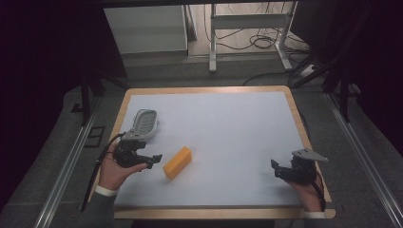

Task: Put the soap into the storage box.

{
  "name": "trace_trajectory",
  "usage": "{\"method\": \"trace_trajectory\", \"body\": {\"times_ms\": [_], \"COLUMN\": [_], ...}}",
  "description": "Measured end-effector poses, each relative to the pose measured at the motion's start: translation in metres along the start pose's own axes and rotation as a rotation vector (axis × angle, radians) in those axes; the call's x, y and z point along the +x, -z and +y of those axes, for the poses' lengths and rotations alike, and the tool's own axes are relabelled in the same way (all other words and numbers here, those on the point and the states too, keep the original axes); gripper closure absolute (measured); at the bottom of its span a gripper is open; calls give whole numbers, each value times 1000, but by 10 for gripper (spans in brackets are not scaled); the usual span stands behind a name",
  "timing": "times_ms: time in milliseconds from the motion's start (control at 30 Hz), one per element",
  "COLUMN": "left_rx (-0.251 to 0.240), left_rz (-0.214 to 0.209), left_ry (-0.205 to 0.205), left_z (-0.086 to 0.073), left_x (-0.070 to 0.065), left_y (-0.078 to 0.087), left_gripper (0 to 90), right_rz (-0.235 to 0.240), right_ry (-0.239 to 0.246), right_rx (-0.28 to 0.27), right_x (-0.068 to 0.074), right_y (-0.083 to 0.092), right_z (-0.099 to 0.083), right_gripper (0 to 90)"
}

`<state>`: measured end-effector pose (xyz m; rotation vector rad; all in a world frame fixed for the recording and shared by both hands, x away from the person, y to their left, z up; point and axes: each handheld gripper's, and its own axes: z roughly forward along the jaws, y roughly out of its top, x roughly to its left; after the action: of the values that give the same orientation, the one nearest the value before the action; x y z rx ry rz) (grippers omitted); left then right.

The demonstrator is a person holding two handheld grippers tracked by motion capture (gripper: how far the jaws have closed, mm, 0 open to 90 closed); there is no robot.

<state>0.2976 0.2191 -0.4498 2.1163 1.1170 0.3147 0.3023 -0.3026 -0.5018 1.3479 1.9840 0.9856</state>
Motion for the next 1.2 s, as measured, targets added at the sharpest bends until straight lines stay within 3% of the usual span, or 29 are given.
{"method": "trace_trajectory", "body": {"times_ms": [567,800,1100,1200], "left_rx": [53,96,132,160], "left_rz": [-44,-35,-36,-33], "left_ry": [-67,-94,-102,-78], "left_z": [21,24,25,26], "left_x": [-27,-35,-39,-39], "left_y": [-24,-35,-48,-54], "left_gripper": [180,179,179,183], "right_rz": [17,18,18,17], "right_ry": [11,13,18,16], "right_rx": [-7,1,4,6], "right_x": [1,1,1,1], "right_y": [-1,-2,-3,-3], "right_z": [-1,-2,-3,-3], "right_gripper": [96,96,95,96]}}
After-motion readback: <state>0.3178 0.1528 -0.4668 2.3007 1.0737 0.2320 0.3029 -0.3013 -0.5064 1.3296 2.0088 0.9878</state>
